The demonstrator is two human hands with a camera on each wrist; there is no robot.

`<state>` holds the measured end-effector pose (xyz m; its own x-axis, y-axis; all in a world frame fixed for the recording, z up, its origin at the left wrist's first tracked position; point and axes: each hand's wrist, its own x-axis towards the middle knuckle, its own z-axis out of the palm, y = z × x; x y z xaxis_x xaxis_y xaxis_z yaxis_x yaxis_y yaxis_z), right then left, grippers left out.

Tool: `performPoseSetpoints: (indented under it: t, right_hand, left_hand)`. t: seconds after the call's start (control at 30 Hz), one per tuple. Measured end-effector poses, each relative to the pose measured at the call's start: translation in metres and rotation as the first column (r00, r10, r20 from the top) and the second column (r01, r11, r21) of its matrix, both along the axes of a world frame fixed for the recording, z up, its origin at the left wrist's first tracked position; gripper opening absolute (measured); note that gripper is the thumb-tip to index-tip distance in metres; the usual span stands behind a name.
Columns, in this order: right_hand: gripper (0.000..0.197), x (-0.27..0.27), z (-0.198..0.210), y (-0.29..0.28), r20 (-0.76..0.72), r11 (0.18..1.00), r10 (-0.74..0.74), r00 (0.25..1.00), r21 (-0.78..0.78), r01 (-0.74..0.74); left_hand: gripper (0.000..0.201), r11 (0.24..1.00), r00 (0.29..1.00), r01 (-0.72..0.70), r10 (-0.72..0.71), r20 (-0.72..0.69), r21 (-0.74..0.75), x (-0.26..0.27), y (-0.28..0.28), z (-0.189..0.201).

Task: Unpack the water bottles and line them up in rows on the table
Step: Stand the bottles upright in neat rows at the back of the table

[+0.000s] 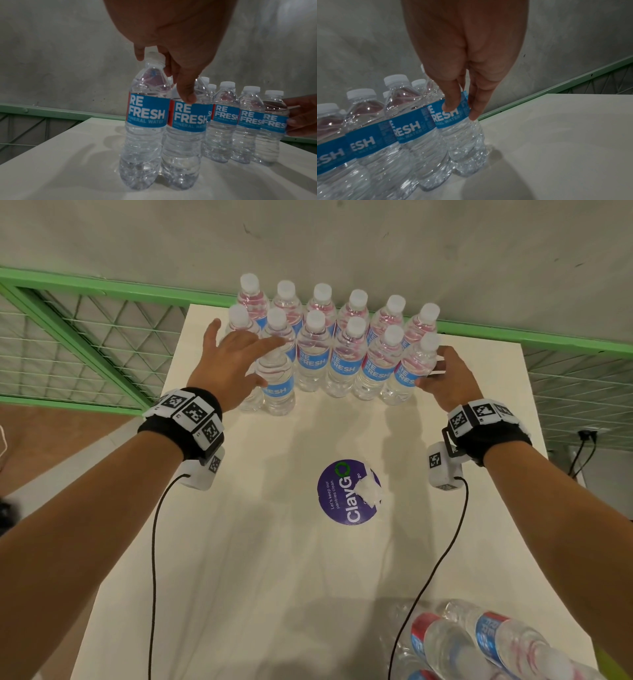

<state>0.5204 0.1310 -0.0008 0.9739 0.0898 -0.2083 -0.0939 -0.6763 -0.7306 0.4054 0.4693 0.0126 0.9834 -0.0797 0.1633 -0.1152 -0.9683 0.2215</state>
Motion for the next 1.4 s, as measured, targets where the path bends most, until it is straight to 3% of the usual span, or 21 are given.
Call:
performPoseSetpoints:
  t: [0.63, 0.77, 0.87, 0.93, 1.03, 1.13, 1.23, 1.3, 1.4]
  right_hand:
    - [0.059, 0.004, -0.002, -0.003, -0.004, 1.0, 0.009, 1.0, -0.011, -0.009]
    - [0.077, 0.001, 0.0, -0.006, -0.083, 0.999, -0.025, 0.996, -0.046, 0.021]
    - [0.078, -0.014, 0.007, -0.011, -0.171, 0.999, -0.039, 0.985, -0.03, 0.034]
    - [0.065, -0.038, 0.019, -0.014, -0.203, 0.999, 0.048, 0.978, -0.004, -0.05]
    - [0.047, -0.089, 0.047, -0.014, -0.269, 0.955, 0.284, 0.92, -0.006, -0.297]
    - [0.038, -0.151, 0.078, -0.015, -0.365, 0.838, 0.508, 0.781, -0.003, -0.546]
    - [0.036, -0.212, 0.1, -0.023, -0.454, 0.68, 0.646, 0.613, -0.022, -0.733]
    - [0.037, -0.248, 0.113, -0.029, -0.508, 0.562, 0.705, 0.494, -0.024, -0.827]
    - [0.042, -0.29, 0.122, -0.04, -0.585, 0.362, 0.753, 0.301, -0.014, -0.932]
  left_hand:
    - [0.07, 0.999, 0.999, -0.015, 0.014, -0.04, -0.029, 0.0, 0.001, 0.001]
    - [0.083, 0.999, 0.998, -0.021, 0.019, -0.064, -0.04, -0.004, -0.002, 0.003]
    - [0.084, 0.998, 1.0, -0.008, 0.009, 0.019, -0.065, -0.019, -0.011, 0.005]
    - [0.071, 0.996, 0.996, 0.045, -0.039, 0.076, -0.081, -0.038, -0.029, 0.006]
    - [0.044, 0.963, 0.975, 0.219, -0.214, 0.053, -0.155, -0.082, -0.076, 0.002]
    - [0.032, 0.829, 0.851, 0.481, -0.519, -0.074, -0.286, -0.146, -0.129, -0.003]
    - [0.024, 0.675, 0.608, 0.63, -0.736, -0.298, -0.384, -0.214, -0.163, -0.003]
    - [0.033, 0.597, 0.428, 0.644, -0.799, -0.422, -0.478, -0.25, -0.175, 0.002]
    - [0.051, 0.547, 0.181, 0.635, -0.792, -0.583, -0.546, -0.286, -0.186, 0.014]
